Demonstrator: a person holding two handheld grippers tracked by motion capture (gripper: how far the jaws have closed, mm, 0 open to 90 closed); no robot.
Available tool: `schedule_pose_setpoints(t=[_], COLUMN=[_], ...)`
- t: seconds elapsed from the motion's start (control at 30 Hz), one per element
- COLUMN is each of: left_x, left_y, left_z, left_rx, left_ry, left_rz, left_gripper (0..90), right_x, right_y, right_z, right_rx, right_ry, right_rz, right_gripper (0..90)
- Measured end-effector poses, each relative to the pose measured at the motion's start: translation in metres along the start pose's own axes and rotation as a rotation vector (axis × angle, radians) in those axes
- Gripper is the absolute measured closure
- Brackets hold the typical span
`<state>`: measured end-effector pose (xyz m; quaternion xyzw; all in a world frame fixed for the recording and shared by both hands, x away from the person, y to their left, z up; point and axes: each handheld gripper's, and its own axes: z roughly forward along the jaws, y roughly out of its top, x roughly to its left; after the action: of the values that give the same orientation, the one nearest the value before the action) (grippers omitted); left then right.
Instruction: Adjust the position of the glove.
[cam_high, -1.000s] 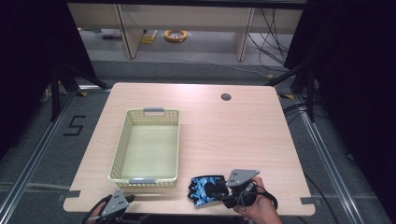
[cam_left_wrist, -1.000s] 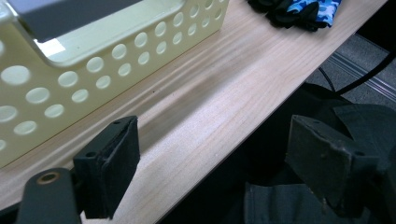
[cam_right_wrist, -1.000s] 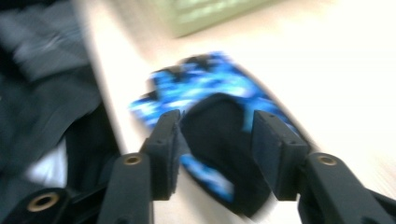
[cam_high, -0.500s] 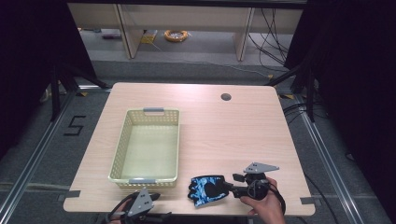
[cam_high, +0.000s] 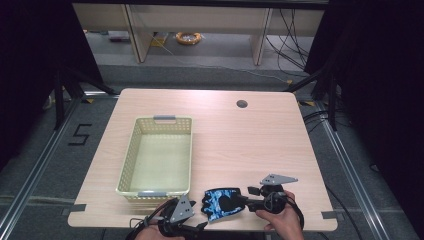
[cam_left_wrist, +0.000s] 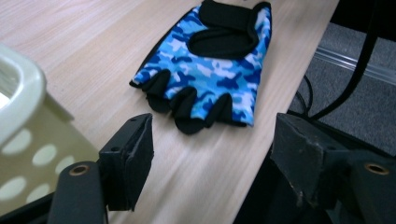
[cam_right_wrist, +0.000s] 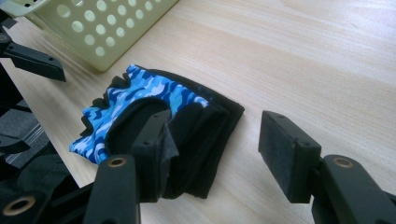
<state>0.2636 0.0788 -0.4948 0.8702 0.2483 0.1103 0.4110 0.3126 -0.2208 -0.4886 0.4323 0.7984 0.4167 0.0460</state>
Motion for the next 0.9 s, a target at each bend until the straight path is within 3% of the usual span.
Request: schedule_pose_setpoints(t=[0.07, 0.1, 0.13, 0.17, 0.23, 0.37, 0.4, 0.43, 0.47, 0.5, 0.53, 0.6, 0.63, 0.67, 0.7, 0.73, 0.9], left_x=[-0.001, -0.001, -0.002, -0.001, -0.002, -0.001, -0.002, -0.004, -0.004, -0.004, -0.005, -0.009, -0.010, -0.009, -0.011, -0.009, -0.007], left_y=[0.003, 0.004, 0.005, 0.005, 0.006, 0.006, 0.007, 0.006, 0.007, 0.007, 0.007, 0.009, 0.009, 0.009, 0.009, 0.009, 0.009], left_z=[0.005, 0.007, 0.010, 0.011, 0.016, 0.023, 0.024, 0.027, 0.027, 0.028, 0.028, 0.031, 0.033, 0.035, 0.036, 0.037, 0.041], left_rx=[0.003, 0.005, 0.001, 0.014, 0.020, 0.055, 0.062, 0.055, 0.064, 0.072, 0.076, 0.065, 0.064, 0.071, 0.074, 0.079, 0.079], left_ry=[0.002, -0.002, -0.007, 0.003, -0.001, 0.011, 0.009, -0.004, 0.007, 0.005, 0.005, -0.001, 0.000, -0.005, -0.005, 0.004, 0.020], left_rz=[0.008, 0.019, -0.001, 0.022, 0.006, 0.026, 0.037, 0.009, 0.040, 0.036, 0.038, 0.035, 0.024, 0.048, 0.033, 0.056, 0.027], left_gripper=[29.3, 29.2, 29.1, 28.9, 27.5, 24.3, 24.1, 23.8, 23.9, 24.1, 24.1, 24.1, 24.2, 24.2, 23.6, 23.3, 22.7], right_x=[0.000, 0.002, 0.000, 0.001, 0.002, 0.000, 0.000, 0.000, 0.000, 0.001, 0.000, 0.000, 0.002, 0.000, -0.001, -0.002, -0.007], right_y=[0.001, 0.000, 0.001, 0.001, 0.001, 0.001, 0.001, 0.001, 0.001, 0.001, 0.000, 0.000, 0.000, 0.000, -0.001, -0.001, -0.005], right_z=[-0.001, 0.000, 0.000, 0.000, 0.001, 0.001, 0.002, 0.001, 0.001, 0.001, 0.003, 0.002, 0.003, 0.004, 0.005, 0.006, 0.013], right_rx=[0.006, 0.012, 0.006, 0.009, 0.001, 0.000, -0.008, -0.009, -0.006, 0.013, -0.003, 0.015, 0.026, 0.031, 0.033, 0.035, 0.052], right_ry=[-0.011, 0.009, -0.009, -0.009, 0.000, -0.006, 0.015, 0.001, -0.002, -0.004, 0.001, -0.014, -0.010, -0.010, -0.020, -0.019, -0.005], right_rz=[-0.007, 0.034, -0.008, -0.001, 0.009, -0.003, 0.011, 0.009, 0.010, 0.030, 0.011, 0.007, 0.030, 0.024, 0.028, 0.033, 0.066], right_gripper=[45.9, 45.9, 45.9, 45.9, 45.9, 45.6, 46.0, 46.4, 46.7, 47.5, 48.3, 48.7, 49.0, 49.8, 49.8, 49.8, 50.2])
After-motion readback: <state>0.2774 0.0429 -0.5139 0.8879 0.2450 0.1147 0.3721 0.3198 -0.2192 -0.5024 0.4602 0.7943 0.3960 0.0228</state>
